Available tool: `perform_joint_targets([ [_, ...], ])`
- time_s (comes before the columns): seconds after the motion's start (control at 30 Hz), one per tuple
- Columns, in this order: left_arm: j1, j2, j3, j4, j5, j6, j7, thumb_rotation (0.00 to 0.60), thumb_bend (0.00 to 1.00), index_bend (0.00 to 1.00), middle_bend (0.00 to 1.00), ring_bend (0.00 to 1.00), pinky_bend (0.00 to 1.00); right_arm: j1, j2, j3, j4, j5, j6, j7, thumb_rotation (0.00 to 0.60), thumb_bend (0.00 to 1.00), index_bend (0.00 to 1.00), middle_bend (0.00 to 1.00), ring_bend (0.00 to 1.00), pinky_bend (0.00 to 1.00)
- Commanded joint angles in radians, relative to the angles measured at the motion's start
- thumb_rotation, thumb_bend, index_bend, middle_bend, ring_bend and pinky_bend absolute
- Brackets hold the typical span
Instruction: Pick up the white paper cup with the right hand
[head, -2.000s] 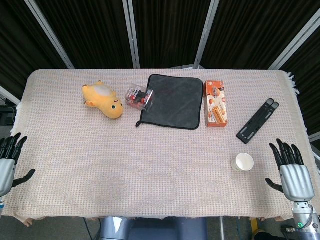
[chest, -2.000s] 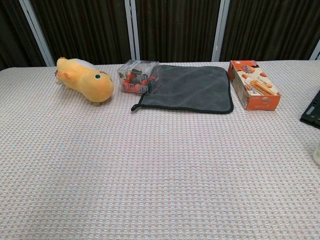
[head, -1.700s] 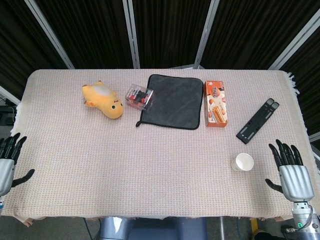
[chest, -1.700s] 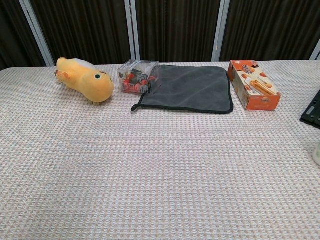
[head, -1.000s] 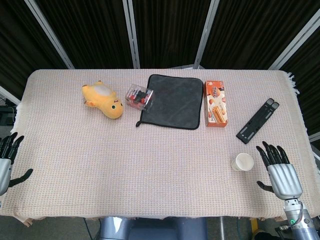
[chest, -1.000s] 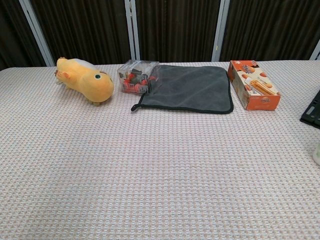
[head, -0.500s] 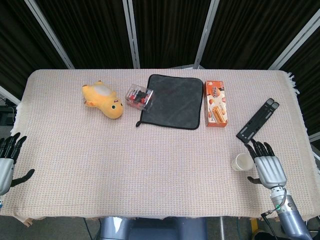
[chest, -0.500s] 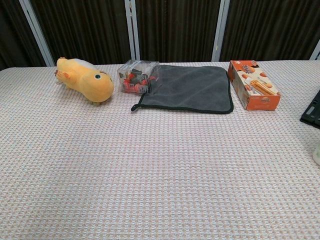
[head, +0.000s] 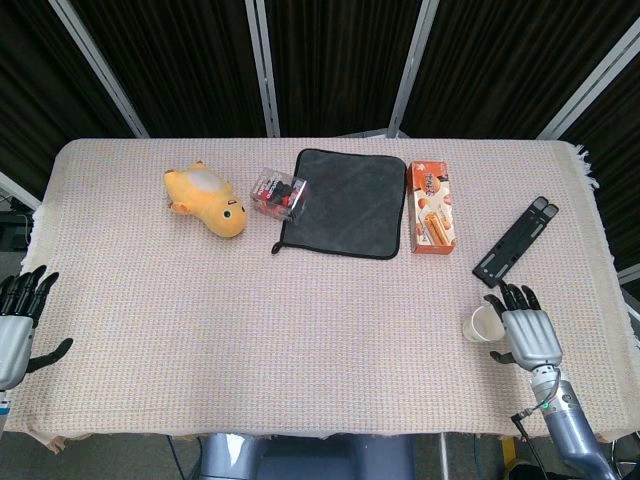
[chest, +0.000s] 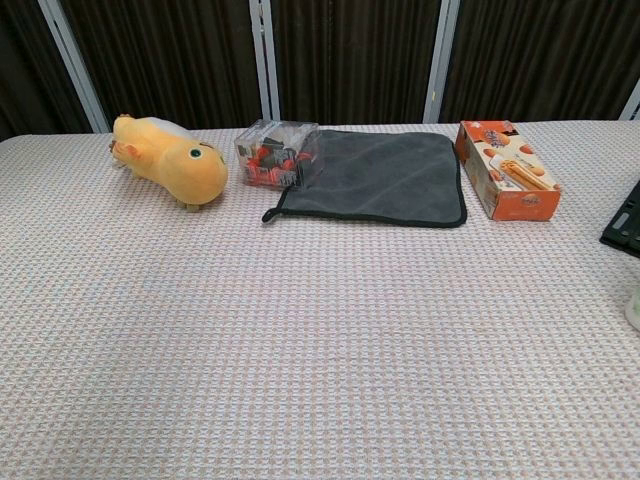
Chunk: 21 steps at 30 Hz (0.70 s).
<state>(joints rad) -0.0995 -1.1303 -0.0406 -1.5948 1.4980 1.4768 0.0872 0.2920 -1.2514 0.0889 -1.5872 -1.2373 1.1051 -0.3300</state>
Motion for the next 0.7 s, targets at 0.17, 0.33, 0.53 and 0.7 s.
perform_joint_targets([
  [0.17, 0.000, -0.001, 0.003, 0.000, 0.003, 0.000, 0.004, 0.600, 0.15, 0.00, 0.00, 0.00, 0.00, 0.012, -0.019, 0.002, 0.028, 0.027, -0.009, -0.012, 0.600, 0.16, 0.27, 0.02, 0.00, 0.00],
  [0.33, -0.001, -0.002, -0.001, 0.002, -0.002, 0.000, 0.003, 0.600, 0.15, 0.00, 0.00, 0.00, 0.00, 0.017, -0.035, 0.000, 0.048, 0.031, -0.007, -0.006, 0.600, 0.24, 0.41, 0.12, 0.00, 0.00],
  [0.53, -0.001, -0.004, 0.002, 0.001, 0.001, 0.000, 0.006, 0.600, 0.15, 0.00, 0.00, 0.00, 0.00, 0.014, -0.043, -0.002, 0.038, -0.012, 0.027, 0.037, 0.600, 0.23, 0.48, 0.16, 0.00, 0.00],
  [0.7, -0.002, -0.004, 0.002, 0.002, 0.000, -0.002, 0.005, 0.600, 0.15, 0.00, 0.00, 0.00, 0.00, 0.012, -0.046, 0.008, 0.021, -0.037, 0.058, 0.067, 0.600, 0.23, 0.48, 0.17, 0.00, 0.00],
])
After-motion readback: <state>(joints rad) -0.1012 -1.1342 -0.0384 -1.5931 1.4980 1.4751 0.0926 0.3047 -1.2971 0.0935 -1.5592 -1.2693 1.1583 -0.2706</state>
